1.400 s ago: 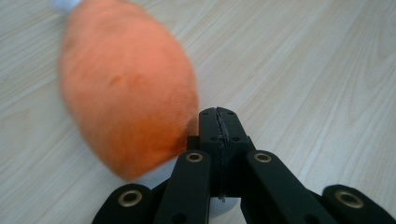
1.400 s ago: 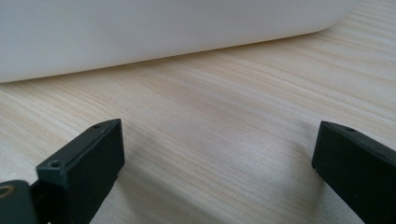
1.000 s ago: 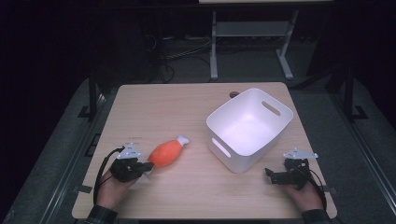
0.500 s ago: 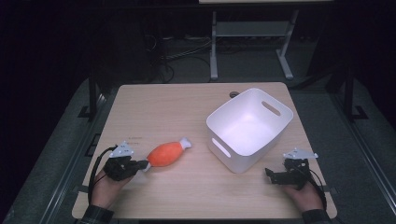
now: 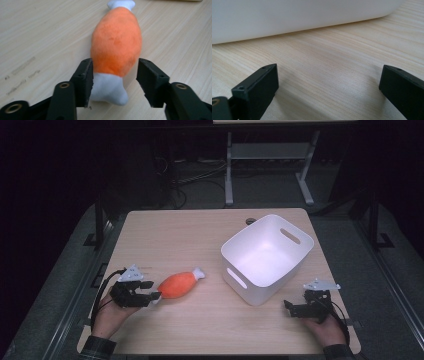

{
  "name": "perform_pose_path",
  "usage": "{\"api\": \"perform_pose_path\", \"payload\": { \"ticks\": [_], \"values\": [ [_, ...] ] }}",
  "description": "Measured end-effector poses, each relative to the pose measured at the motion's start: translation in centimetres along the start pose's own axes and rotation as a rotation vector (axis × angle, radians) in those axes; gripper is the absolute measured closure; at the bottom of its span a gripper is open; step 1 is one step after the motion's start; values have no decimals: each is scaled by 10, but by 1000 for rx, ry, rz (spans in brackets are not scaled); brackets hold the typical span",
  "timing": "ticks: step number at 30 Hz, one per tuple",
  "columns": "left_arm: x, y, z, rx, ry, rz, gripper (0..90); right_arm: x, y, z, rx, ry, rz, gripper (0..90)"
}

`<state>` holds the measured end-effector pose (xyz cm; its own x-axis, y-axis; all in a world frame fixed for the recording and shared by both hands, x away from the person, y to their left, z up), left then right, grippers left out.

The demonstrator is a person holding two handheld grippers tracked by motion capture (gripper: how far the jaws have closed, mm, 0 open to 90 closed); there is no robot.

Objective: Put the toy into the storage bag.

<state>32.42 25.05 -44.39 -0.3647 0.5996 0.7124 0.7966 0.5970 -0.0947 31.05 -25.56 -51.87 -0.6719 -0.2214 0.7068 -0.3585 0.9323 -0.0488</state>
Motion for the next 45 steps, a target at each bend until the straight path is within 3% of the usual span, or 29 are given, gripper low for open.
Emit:
{"api": "perform_pose_path", "payload": {
  "ticks": [11,21,28,45],
  "values": [
    [4,9,-19,-28,5,48,265,0,0,0,0,0,0,18],
    [-7,10,-27,-76,53,81,136,0,0,0,0,0,0,18],
    [-14,11,-42,-110,45,84,134,0,0,0,0,0,0,18],
    [-46,12,-59,-122,67,133,134,0,0,0,0,0,0,18]
  ]
}}
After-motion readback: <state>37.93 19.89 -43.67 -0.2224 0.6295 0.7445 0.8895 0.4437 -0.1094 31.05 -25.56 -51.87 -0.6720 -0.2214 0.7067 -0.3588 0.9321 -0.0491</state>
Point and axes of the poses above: each handheld gripper's, and its own axes: x roughly backward along the jaws, z roughly out of its underside, y roughly to its left, the point moved 5 cm from there along -x, roughly forward along the jaws, and after that the axes turned 6 degrees about z, right-handed, at the moved point
